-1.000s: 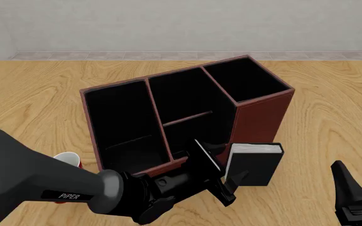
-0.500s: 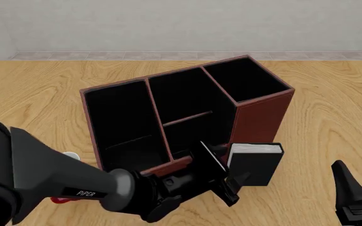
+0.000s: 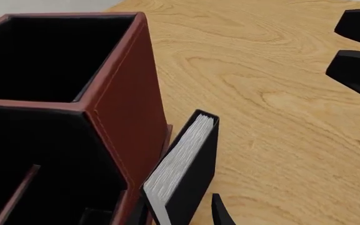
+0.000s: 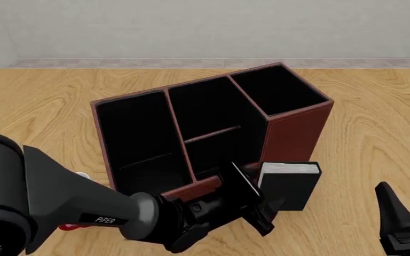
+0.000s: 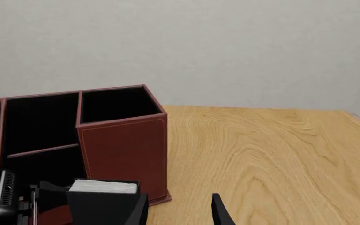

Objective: Pick up the book and place it in the back compartment of the caddy.

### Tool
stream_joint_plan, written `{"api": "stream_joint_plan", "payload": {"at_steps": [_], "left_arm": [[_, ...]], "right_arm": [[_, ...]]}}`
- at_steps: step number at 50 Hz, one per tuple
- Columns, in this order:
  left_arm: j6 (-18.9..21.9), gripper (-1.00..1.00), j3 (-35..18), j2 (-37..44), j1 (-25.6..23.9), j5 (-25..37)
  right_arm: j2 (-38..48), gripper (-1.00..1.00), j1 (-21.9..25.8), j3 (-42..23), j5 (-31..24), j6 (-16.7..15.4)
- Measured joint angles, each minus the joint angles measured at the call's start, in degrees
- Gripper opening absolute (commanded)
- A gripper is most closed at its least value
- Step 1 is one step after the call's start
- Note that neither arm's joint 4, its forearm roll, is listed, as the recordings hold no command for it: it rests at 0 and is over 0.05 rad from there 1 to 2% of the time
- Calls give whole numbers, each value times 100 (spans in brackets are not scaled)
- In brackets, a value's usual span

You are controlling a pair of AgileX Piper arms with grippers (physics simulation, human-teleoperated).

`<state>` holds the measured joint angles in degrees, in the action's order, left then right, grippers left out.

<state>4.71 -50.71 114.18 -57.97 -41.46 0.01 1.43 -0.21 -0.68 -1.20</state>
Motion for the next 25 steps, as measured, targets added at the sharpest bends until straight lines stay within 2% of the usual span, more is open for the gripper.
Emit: {"api": "stream_joint_plan", "payload": {"at_steps": [1, 2, 25], "left_arm": [[0, 100, -3, 4, -1, -1], [-1, -100, -5, 7, -1, -1], [-114, -100, 24, -64, -39, -24]], "right_arm": [[0, 100, 0, 1, 0, 1], [0, 100, 0, 2, 0, 1], [0, 100, -3, 12, 0, 7]]}}
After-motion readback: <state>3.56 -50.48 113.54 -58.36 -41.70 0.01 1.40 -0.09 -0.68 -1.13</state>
